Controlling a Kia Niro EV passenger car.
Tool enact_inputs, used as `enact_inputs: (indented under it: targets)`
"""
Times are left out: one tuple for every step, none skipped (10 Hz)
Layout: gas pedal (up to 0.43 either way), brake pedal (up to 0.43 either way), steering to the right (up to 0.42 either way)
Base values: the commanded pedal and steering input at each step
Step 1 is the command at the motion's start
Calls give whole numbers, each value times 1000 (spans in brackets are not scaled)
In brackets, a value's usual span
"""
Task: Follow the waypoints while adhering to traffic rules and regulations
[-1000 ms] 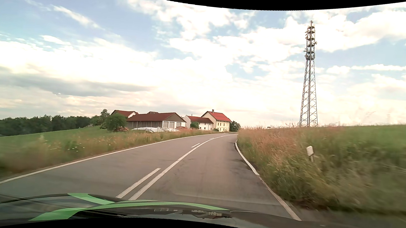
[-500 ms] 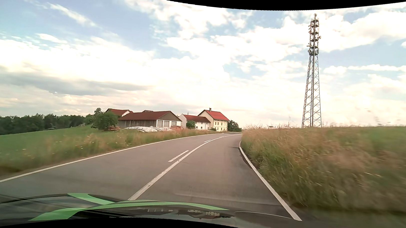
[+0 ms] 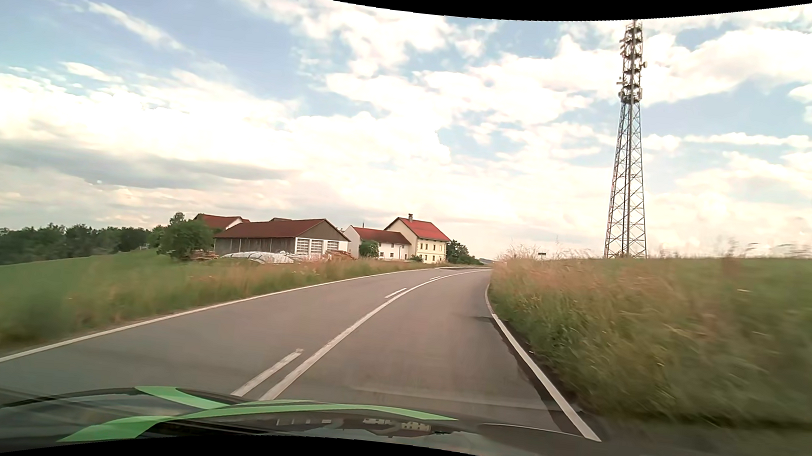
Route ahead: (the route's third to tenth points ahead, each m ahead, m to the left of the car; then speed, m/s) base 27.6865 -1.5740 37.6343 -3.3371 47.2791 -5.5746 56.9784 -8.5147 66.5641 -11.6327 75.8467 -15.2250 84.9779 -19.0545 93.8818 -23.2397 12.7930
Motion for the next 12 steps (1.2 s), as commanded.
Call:
enact_inputs:
  targets:
    - [110, 0, 16]
    - [118, 0, 16]
    - [130, 0, 16]
    - [130, 0, 17]
    - [138, 0, 20]
    - [138, 0, 24]
    - [138, 0, 26]
    - [138, 0, 27]
    - [138, 0, 27]
    - [150, 0, 27]
    - [157, 0, 28]
    - [157, 0, 30]
